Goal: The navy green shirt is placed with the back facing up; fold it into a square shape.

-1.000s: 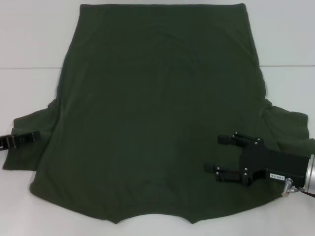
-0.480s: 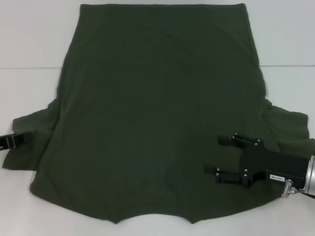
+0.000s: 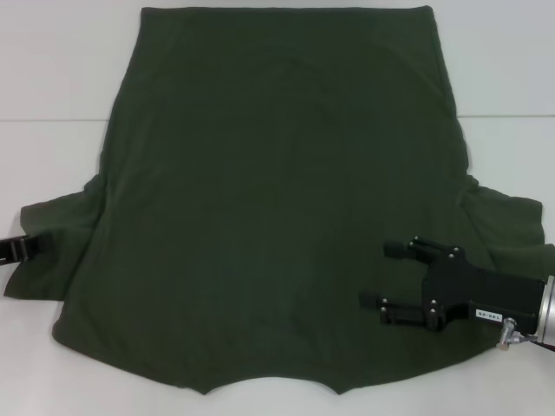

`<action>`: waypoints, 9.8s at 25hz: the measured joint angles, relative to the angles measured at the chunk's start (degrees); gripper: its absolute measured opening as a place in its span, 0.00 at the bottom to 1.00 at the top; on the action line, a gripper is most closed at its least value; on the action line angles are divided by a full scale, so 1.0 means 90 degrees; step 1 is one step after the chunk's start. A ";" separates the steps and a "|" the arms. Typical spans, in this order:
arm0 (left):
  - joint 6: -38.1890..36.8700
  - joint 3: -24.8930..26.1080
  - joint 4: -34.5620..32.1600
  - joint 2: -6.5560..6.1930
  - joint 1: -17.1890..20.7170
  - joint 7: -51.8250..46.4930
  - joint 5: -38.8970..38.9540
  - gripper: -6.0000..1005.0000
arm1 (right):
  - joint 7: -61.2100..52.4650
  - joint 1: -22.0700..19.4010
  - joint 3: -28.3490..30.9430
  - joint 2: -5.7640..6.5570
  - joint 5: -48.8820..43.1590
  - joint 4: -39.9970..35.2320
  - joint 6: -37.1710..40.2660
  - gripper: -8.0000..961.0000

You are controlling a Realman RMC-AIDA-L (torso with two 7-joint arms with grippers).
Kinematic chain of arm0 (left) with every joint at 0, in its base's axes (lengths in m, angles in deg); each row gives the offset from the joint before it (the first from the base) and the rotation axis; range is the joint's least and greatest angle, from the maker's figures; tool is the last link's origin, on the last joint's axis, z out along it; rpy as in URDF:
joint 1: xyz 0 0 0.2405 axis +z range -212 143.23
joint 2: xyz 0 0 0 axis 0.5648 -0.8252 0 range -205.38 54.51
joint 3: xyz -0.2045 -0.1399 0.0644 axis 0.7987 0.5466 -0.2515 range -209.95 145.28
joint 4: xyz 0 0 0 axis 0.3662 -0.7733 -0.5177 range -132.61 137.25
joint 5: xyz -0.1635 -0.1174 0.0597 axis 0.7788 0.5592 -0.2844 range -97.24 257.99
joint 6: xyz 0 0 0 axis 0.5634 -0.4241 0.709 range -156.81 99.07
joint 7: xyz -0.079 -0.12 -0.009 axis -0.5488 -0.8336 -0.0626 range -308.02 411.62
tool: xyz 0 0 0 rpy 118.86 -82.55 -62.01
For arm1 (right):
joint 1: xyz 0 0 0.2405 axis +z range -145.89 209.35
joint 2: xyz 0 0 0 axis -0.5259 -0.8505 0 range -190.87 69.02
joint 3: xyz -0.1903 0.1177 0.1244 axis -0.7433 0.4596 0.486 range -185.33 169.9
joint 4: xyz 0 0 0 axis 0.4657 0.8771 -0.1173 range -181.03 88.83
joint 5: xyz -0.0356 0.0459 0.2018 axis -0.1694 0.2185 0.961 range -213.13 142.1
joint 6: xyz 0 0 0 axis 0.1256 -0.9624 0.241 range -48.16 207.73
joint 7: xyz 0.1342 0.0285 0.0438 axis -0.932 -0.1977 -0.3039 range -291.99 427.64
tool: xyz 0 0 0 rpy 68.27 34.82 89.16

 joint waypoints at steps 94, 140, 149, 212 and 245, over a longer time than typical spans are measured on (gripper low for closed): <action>0.0725 -0.0953 0.0796 0.0112 -0.0478 -0.3431 0.1017 0.86 | 0.0000 0.0162 -0.0155 0.0000 0.0038 0.0245 -0.0130 0.97; -0.2117 -0.0392 -0.0347 0.0711 0.1329 0.5498 0.1820 0.83 | -0.4243 -0.0840 0.0343 0.0148 0.0115 -0.3000 0.0955 0.96; -0.2790 -0.0203 -0.0421 0.0705 0.1324 0.5845 0.1856 0.85 | -0.9377 -0.0525 0.1031 0.0781 -0.1658 -0.4891 0.1712 0.96; -0.2616 -0.0250 -0.0218 0.0762 0.1289 0.6170 0.1780 0.85 | -1.0043 0.1175 -0.0084 0.0808 -0.4854 -0.2195 -0.0842 0.93; -0.2570 -0.0211 -0.0199 0.0762 0.1309 0.6254 0.1830 0.85 | -1.0275 0.1315 -0.0233 0.0821 -0.4785 -0.2090 -0.0749 0.60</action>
